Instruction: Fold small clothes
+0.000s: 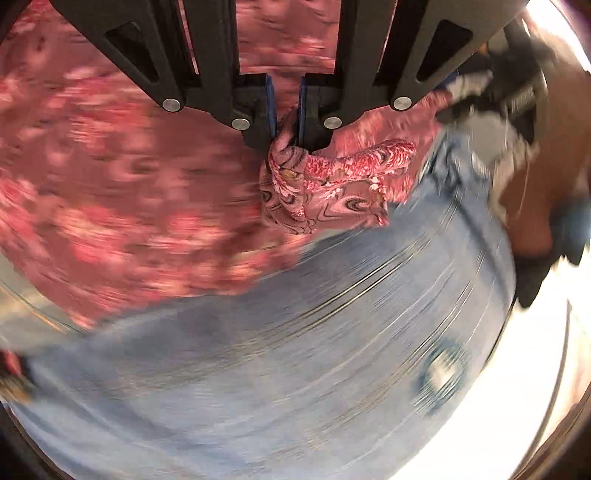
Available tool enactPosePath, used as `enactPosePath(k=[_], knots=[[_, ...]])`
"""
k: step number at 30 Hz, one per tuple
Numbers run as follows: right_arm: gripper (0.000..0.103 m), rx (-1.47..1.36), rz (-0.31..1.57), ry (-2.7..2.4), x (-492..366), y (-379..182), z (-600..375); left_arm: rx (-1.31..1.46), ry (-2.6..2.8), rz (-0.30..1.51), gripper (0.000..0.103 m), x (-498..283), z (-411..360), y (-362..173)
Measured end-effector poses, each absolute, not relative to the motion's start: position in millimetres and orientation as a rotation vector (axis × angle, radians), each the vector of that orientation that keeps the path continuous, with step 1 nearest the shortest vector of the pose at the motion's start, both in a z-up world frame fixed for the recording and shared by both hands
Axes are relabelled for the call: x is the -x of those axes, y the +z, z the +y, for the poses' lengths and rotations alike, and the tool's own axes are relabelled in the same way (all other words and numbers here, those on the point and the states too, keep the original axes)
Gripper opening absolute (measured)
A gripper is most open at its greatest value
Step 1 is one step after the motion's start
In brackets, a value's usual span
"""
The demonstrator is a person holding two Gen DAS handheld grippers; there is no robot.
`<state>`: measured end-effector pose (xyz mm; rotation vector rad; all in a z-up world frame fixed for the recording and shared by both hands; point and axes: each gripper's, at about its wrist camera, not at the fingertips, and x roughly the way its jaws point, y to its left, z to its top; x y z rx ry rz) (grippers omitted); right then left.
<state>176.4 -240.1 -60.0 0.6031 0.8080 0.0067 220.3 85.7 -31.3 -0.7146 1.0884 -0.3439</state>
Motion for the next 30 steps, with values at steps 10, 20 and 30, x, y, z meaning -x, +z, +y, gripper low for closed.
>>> enactPosePath(k=[10, 20, 30], knots=[[0.042, -0.735, 0.795, -0.127, -160, -74, -305, 0.652, -0.337, 1.123, 0.066, -221, 69, -39], [0.006, -0.832, 0.690, -0.195, -135, -61, -359, 0.685, -0.323, 1.130, 0.066, -223, 77, -42], [0.007, -0.780, 0.657, -0.132, -123, -49, -362, 0.624, -0.269, 1.121, 0.060, -220, 73, -38]])
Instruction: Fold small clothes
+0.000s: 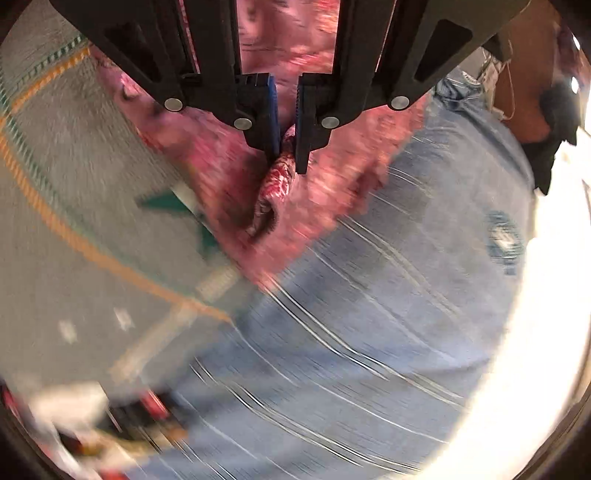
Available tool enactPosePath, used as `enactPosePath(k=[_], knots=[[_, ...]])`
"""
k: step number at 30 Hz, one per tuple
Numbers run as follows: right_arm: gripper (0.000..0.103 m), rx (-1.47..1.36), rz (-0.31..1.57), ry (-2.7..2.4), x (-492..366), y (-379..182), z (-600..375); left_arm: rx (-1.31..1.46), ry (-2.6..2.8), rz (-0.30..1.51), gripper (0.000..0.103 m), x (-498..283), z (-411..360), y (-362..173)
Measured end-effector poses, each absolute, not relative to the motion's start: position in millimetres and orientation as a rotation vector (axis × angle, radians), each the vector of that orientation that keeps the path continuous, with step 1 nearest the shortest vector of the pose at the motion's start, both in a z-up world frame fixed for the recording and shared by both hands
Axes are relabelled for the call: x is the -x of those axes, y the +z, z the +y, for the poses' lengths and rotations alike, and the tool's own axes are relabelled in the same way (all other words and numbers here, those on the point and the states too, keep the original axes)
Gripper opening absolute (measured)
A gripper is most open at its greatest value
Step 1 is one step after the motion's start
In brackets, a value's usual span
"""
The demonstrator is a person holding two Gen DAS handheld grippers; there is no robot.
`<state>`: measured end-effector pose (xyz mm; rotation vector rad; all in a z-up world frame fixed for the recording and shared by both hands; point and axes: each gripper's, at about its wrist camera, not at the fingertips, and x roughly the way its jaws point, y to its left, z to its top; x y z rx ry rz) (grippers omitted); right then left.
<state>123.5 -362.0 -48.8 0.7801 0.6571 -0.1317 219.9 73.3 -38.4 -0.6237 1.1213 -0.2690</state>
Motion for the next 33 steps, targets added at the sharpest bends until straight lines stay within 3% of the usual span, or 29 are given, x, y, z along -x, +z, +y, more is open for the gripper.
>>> enactPosePath(k=[5, 6, 8, 11, 13, 14, 16, 19, 23, 26, 29, 33], knots=[[0.012, -0.673, 0.899, -0.174, -124, -74, -360, 0.563, -0.245, 1.135, 0.058, -217, 71, -35], [0.010, -0.677, 0.879, -0.167, -116, -72, -361, 0.527, -0.253, 1.133, 0.058, -213, 68, -31], [0.014, -0.671, 0.841, -0.212, -98, -60, -365, 0.480, -0.331, 1.116, 0.058, -205, 55, -23], [0.016, -0.684, 0.666, -0.254, -72, -31, -375, 0.387, -0.587, 1.049, 0.060, -184, 19, 2], [0.024, -0.657, 0.643, -0.221, -77, -22, -374, 0.257, -0.563, 0.958, 0.064, -175, 4, 15], [0.024, -0.628, 0.649, -0.211, -82, -21, -372, 0.193, -0.492, 0.926, 0.072, -175, 1, 16], [0.024, -0.567, 0.673, -0.179, -93, -29, -361, 0.122, -0.376, 0.930, 0.072, -181, 0, 6], [0.023, -0.457, 0.803, -0.203, -115, -63, -345, 0.105, -0.269, 1.092, 0.072, -210, 4, -36], [0.022, -0.368, 0.853, -0.225, -116, -70, -329, 0.068, -0.276, 1.050, 0.076, -207, -2, -31], [0.024, -0.394, 0.830, -0.148, -97, -57, -325, 0.047, -0.286, 1.055, 0.078, -204, -2, -33], [0.040, -0.417, 0.890, -0.118, -78, -66, -327, 0.024, -0.277, 1.045, 0.080, -203, -4, -37], [0.040, -0.329, 0.918, -0.121, -54, -72, -317, -0.037, -0.243, 1.025, 0.083, -194, -17, -37]])
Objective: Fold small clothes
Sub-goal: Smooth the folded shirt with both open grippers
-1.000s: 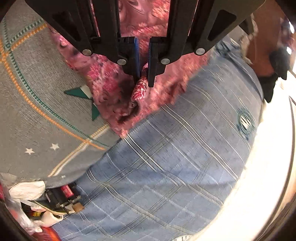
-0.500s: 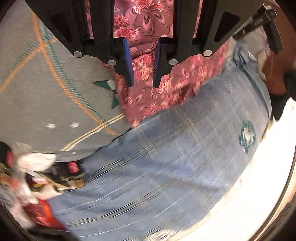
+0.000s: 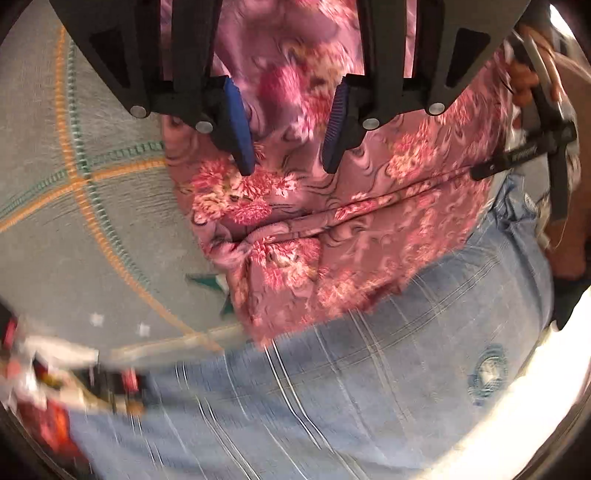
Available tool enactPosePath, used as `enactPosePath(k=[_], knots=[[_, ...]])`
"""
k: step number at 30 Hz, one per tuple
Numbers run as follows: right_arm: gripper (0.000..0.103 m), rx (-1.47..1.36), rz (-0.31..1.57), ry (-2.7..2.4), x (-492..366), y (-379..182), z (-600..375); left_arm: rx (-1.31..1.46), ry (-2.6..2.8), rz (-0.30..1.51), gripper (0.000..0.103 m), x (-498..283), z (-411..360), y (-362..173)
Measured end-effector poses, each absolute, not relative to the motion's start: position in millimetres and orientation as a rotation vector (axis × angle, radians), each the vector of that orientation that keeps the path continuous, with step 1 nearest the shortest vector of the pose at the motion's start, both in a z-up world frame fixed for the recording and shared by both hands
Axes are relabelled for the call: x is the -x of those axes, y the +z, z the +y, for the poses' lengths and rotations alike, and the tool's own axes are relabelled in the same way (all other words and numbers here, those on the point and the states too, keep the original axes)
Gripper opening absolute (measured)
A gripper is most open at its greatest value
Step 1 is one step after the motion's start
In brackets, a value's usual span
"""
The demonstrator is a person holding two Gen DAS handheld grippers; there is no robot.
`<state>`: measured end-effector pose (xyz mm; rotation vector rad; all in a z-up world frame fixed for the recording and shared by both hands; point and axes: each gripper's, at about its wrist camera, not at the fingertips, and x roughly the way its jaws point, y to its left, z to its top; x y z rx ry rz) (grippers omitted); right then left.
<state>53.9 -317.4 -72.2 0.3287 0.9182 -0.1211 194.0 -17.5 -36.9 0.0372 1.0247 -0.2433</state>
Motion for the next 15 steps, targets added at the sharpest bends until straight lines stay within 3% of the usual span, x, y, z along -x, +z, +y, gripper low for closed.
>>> enactPosePath(k=[15], knots=[[0.041, -0.344, 0.983, -0.045, 23, -74, -315, -0.111, -0.182, 1.130, 0.085, -125, -14, -37]])
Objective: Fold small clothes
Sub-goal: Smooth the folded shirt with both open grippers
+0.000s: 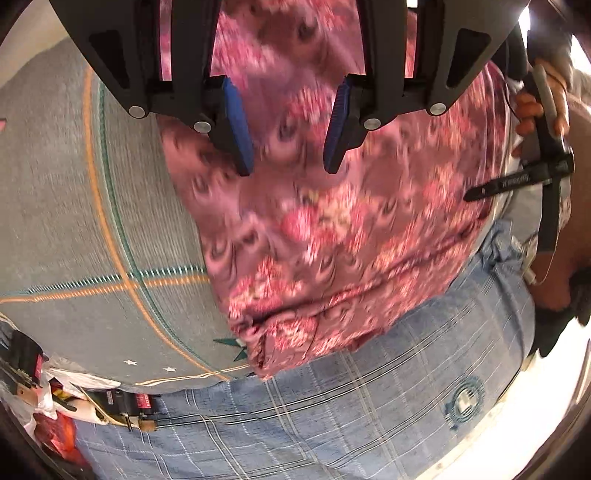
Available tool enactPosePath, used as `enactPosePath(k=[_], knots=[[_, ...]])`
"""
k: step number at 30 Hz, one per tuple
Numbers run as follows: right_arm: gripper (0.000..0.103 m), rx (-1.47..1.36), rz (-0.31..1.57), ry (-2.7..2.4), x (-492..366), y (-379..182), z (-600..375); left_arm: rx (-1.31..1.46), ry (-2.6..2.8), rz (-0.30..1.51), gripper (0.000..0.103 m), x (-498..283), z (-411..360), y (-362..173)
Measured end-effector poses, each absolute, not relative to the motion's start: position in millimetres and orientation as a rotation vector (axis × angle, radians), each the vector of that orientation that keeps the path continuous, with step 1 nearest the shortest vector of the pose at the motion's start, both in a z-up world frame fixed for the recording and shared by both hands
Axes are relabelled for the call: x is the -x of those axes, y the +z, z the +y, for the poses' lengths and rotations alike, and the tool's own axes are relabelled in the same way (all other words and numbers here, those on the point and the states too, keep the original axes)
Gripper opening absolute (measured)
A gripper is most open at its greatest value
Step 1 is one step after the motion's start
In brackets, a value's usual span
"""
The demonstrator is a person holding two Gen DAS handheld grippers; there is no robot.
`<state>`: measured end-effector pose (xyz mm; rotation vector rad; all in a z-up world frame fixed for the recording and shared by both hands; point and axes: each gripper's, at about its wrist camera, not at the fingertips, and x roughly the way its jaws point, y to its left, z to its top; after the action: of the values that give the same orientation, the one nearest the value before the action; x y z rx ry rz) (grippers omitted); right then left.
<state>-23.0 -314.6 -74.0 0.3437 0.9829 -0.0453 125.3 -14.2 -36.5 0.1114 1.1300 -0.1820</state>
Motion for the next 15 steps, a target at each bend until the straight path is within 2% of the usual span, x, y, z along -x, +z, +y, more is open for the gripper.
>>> enactPosePath(k=[9, 15], knots=[[0.042, -0.371, 0.977, -0.087, 58, -61, -334, -0.129, -0.232, 1.135, 0.085, -82, 16, -20], [0.050, -0.376, 0.970, -0.154, 102, -55, -369, -0.054, -0.320, 1.230, 0.085, -41, 68, -25]])
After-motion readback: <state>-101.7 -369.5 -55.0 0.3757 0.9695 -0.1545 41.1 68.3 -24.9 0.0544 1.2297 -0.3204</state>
